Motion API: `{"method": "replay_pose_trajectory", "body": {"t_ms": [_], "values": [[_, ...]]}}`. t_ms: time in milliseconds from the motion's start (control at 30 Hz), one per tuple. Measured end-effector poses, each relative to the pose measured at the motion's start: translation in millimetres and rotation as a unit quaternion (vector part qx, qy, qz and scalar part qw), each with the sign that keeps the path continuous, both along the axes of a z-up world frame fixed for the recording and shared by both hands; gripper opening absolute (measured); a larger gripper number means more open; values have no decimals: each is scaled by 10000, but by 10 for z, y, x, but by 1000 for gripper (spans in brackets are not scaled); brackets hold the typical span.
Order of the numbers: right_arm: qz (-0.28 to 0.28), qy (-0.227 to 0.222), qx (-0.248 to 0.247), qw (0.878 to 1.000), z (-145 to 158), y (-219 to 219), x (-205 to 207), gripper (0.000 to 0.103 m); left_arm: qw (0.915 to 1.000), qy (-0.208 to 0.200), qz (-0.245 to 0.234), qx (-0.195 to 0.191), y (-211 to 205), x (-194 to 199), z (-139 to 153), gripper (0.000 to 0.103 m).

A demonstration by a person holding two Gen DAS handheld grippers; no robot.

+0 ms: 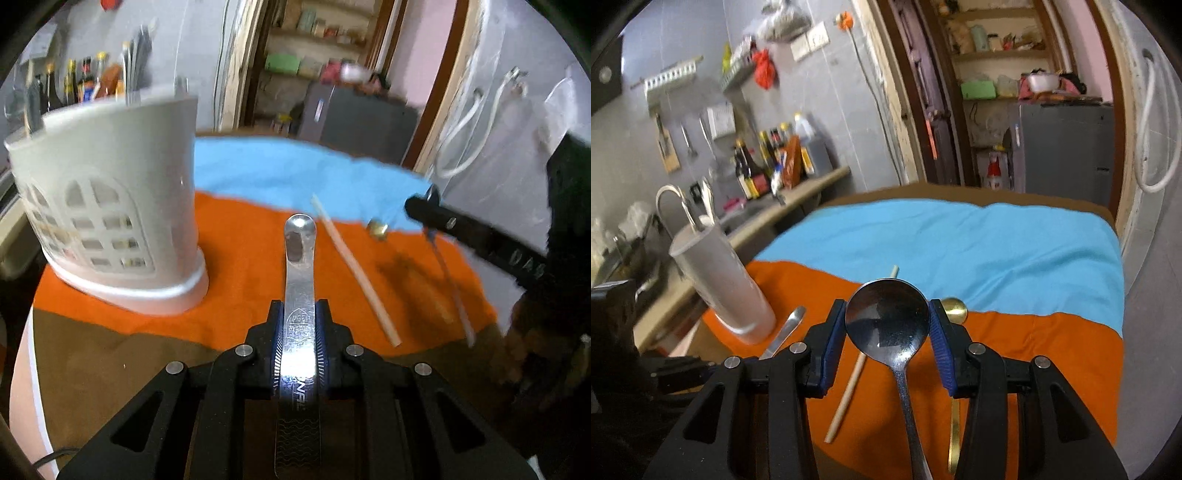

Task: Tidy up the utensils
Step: 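Lift the knife and spoon and carry both over the white caddy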

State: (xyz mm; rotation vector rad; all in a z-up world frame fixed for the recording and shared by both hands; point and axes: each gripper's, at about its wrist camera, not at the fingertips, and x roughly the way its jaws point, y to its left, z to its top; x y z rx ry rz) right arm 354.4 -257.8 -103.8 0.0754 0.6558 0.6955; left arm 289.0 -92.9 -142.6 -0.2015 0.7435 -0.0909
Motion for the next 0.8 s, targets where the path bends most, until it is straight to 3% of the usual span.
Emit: {"method": "replay_pose_trajectory", "body": {"t_ms": [133, 367, 567, 800], "values": [[-111, -402, 245, 9988, 123, -10, -142, 41, 9979, -638, 121, -31, -27, -109, 188, 14], [-295, -960, 853, 9913, 363, -53, -328, 41, 9900, -1372, 320, 32, 15, -250, 504, 14], [-334, -1299, 1306, 9823, 631, 34, -371, 41, 9829, -1773, 487, -17, 152, -360, 810, 14], [-235, -1503, 1730, 9731, 994, 277, -367, 41, 9713, -2216, 862, -53, 619, -415, 1261, 14]]}}
